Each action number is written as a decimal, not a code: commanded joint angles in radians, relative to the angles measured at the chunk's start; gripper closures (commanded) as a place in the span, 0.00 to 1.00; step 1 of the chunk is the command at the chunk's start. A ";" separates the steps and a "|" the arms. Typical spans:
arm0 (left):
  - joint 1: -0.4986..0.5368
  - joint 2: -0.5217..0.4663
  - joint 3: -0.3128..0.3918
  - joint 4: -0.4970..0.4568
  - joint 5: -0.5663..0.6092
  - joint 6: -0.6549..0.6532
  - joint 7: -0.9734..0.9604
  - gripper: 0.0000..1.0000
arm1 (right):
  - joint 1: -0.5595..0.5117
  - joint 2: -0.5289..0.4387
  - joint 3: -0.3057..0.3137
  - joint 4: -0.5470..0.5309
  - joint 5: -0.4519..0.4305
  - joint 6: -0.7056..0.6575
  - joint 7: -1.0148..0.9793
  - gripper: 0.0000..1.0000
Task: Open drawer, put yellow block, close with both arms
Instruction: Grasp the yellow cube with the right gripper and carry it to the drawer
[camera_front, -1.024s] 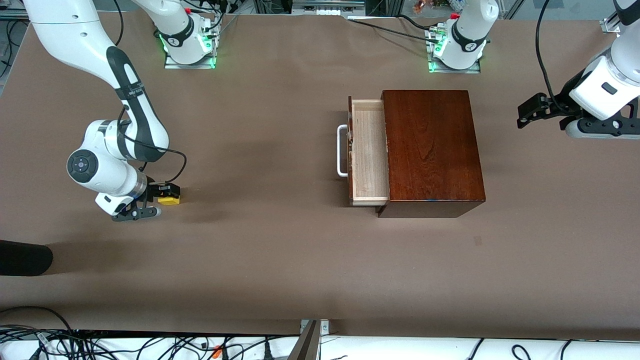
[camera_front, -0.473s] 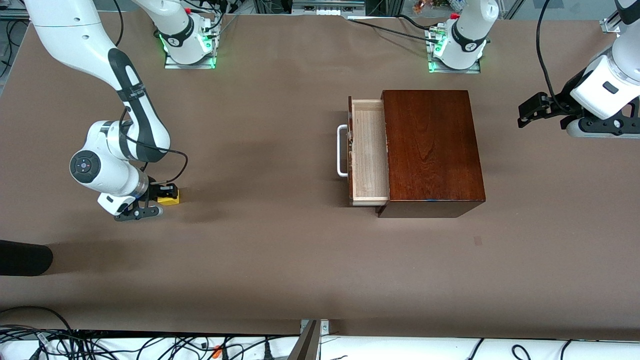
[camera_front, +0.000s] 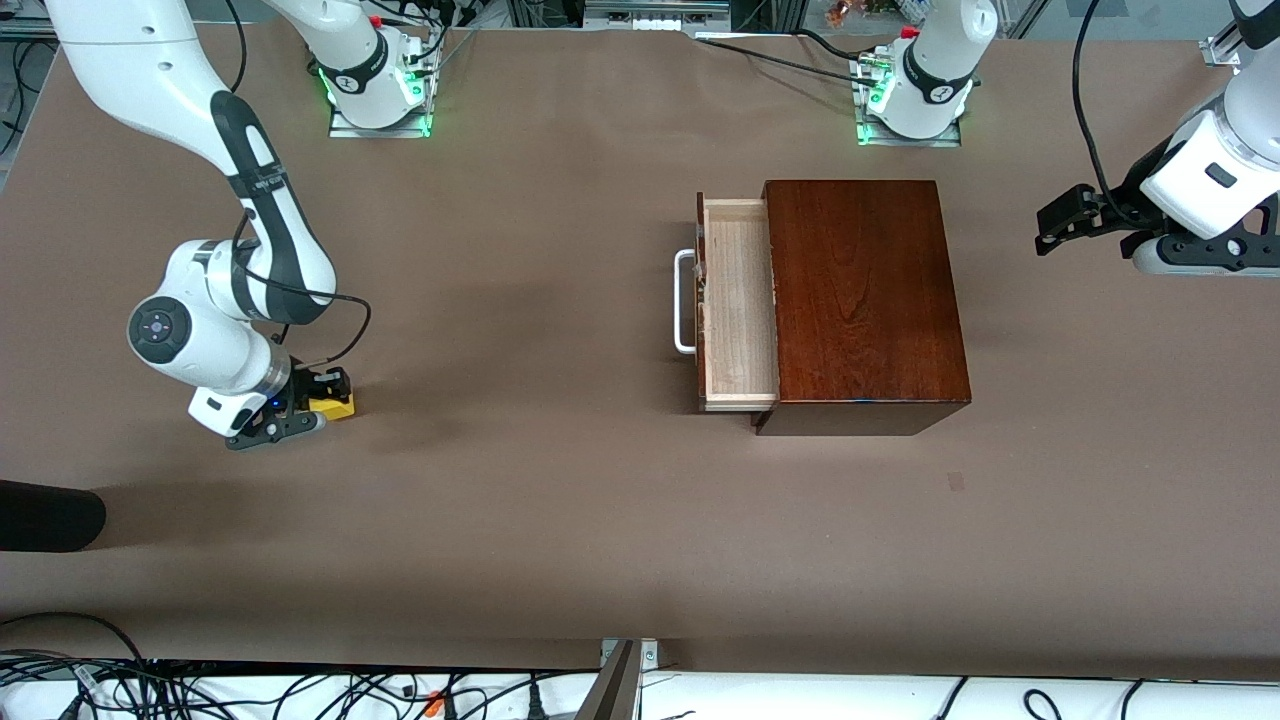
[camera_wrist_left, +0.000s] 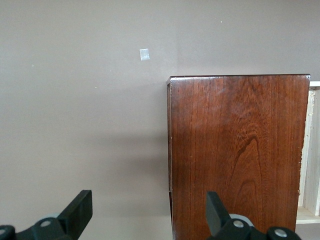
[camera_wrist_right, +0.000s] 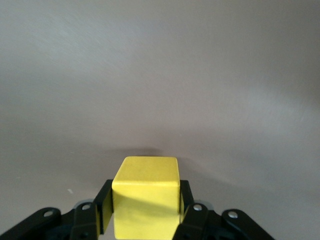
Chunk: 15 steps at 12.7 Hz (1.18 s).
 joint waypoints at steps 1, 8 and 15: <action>0.006 -0.005 -0.007 0.012 0.004 -0.023 0.004 0.00 | 0.003 -0.051 0.054 0.056 0.008 -0.093 -0.037 0.76; 0.009 -0.008 -0.002 0.012 0.004 -0.054 0.010 0.00 | 0.264 -0.054 0.091 0.354 -0.058 -0.386 -0.027 0.76; 0.009 -0.008 0.002 0.012 0.004 -0.066 0.011 0.00 | 0.660 0.036 0.089 0.602 -0.184 -0.472 -0.025 0.72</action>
